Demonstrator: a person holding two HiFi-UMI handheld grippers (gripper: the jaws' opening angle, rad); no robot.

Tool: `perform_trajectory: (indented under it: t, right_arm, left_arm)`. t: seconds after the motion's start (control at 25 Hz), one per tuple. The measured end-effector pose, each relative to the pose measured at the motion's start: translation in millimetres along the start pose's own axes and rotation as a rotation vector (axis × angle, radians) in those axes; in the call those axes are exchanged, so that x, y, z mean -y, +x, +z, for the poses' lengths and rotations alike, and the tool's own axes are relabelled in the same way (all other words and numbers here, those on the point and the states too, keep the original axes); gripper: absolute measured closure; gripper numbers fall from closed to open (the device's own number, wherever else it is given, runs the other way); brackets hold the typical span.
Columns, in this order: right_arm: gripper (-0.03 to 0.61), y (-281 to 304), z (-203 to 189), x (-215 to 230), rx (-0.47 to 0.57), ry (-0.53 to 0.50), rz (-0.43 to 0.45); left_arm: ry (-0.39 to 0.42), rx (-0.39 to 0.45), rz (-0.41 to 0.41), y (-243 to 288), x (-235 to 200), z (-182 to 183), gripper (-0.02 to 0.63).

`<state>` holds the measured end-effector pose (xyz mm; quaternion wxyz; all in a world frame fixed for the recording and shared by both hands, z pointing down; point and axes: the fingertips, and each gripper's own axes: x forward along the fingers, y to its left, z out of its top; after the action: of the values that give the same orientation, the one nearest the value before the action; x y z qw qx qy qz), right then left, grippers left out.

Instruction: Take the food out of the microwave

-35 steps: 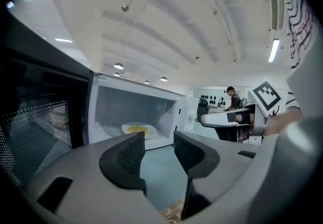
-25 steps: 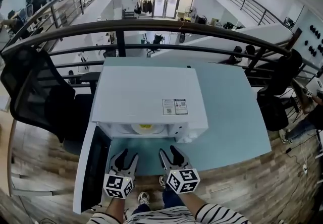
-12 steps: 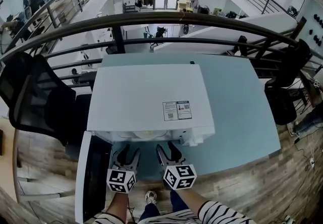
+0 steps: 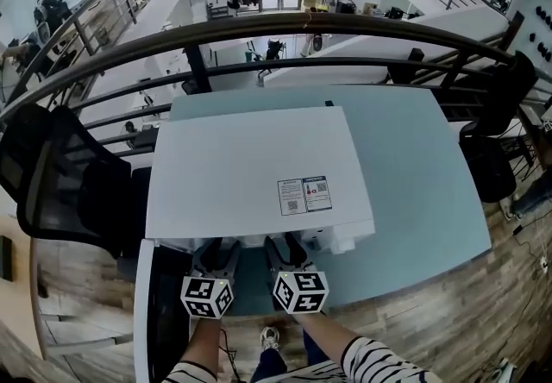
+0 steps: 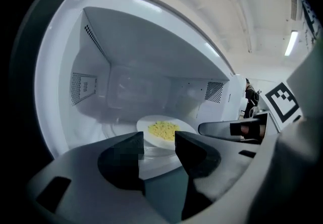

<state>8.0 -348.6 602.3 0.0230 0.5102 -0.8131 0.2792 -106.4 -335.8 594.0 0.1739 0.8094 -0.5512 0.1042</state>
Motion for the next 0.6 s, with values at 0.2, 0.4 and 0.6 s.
perform_trajectory:
  t: [0.2, 0.4, 0.6]
  right_arm:
    - [0.367, 11, -5, 3, 0.012, 0.031, -0.04]
    - [0.367, 19, -7, 4, 0.015, 0.045, -0.058]
    - [0.367, 24, -9, 6, 0.008, 0.059, -0.063]
  left_arm:
    - [-0.019, -0.013, 0.001, 17, -16, 8, 0.44]
    - [-0.022, -0.04, -0.016, 29, -24, 11, 0.44]
    - [-0.021, -0.082, -0.033, 37, -23, 8, 0.43]
